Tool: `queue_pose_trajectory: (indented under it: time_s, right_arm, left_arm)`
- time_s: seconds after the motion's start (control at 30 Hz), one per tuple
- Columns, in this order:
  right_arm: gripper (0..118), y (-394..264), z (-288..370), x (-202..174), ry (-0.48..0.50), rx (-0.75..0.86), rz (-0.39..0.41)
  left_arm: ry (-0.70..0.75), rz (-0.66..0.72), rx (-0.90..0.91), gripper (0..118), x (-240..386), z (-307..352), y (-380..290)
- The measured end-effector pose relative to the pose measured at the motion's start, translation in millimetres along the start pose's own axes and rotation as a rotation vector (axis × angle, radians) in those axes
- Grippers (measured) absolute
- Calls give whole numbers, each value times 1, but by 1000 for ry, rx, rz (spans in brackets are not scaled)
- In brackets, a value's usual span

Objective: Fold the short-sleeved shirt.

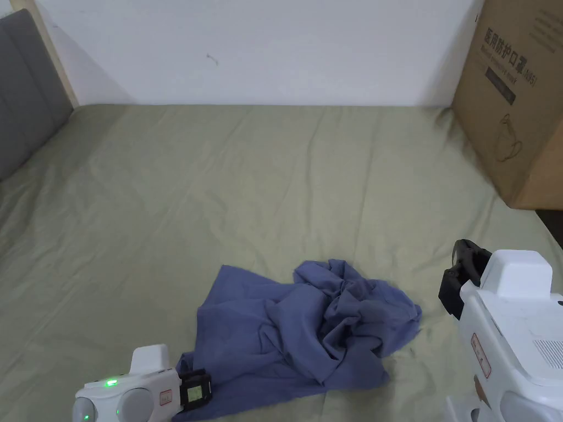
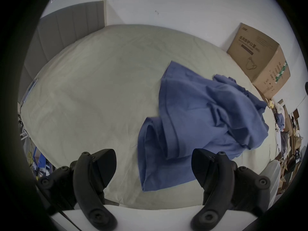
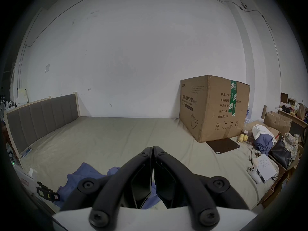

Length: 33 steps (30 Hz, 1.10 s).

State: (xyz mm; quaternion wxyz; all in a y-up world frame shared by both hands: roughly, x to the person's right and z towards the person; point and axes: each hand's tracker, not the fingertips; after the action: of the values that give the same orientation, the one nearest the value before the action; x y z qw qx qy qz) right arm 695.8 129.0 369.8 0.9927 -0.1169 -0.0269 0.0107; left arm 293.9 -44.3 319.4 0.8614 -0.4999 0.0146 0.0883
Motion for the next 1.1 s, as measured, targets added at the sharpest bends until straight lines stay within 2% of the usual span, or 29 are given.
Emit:
queue_pose_trajectory:
  time_s: [0.07, 0.13, 0.2, 0.27, 0.3, 0.33, 0.37, 0.47, 0.5, 0.63, 0.7, 0.8, 0.9, 0.97, 1.0, 1.03, 1.1]
  right_arm:
    - [1, -2, -1, 2, -3, -6, 1]
    - [1, -4, -3, 4, -7, -12, 1]
    - [1, -6, -6, 6, -12, -22, 5]
    - [1, -9, -9, 9, -16, -32, 6]
    - [1, -10, -10, 10, -18, -37, 4]
    - [1, -12, -13, 12, -21, -46, 0]
    - [1, -13, -17, 13, -24, -60, -7]
    - [4, -21, -39, 22, -30, -160, -43]
    - [11, -25, -48, 25, -28, -193, -58]
    - [88, -47, -103, 42, 5, -397, -97]
    - [93, -61, -129, 46, 16, -454, -88]
    - [95, -82, -166, 43, 28, -527, -22]
    - [95, -103, -205, 43, 72, -656, 6]
    - [90, -116, -223, 39, 96, -725, 23]
    - [85, -121, -229, 38, 102, -747, 24]
    - [75, -132, -238, 38, 115, -771, 34]
    - [49, -142, -244, 34, 134, -794, 35]
  left_arm:
    - [6, -10, -29, 92, -3, -16, -5]
    - [6, -39, -48, 73, 1, -25, -10]
    - [54, -118, -39, 71, 10, -23, -11]
    - [57, -130, -40, 58, 15, -20, -9]
    - [47, -137, -33, 41, 20, -11, -8]
    - [14, -153, -16, 13, 24, -5, -6]
    - [-11, -160, -5, 5, 26, -3, -5]
    - [-34, -142, 37, 3, 22, 0, -1]
    - [-46, -124, 72, 3, 22, 7, 2]
    - [-122, -109, 154, 3, 21, 37, 22]
    - [-150, -94, 168, 3, 23, 49, 32]
    - [-171, -77, 185, 3, 23, 55, 39]
    - [-173, -80, 178, 3, 19, 45, 41]
    - [-174, -83, 177, 3, 21, 44, 41]
    - [-174, -83, 174, 3, 21, 43, 41]
    - [-176, -79, 172, 3, 20, 42, 41]
    - [-183, -68, 166, 3, 20, 42, 42]
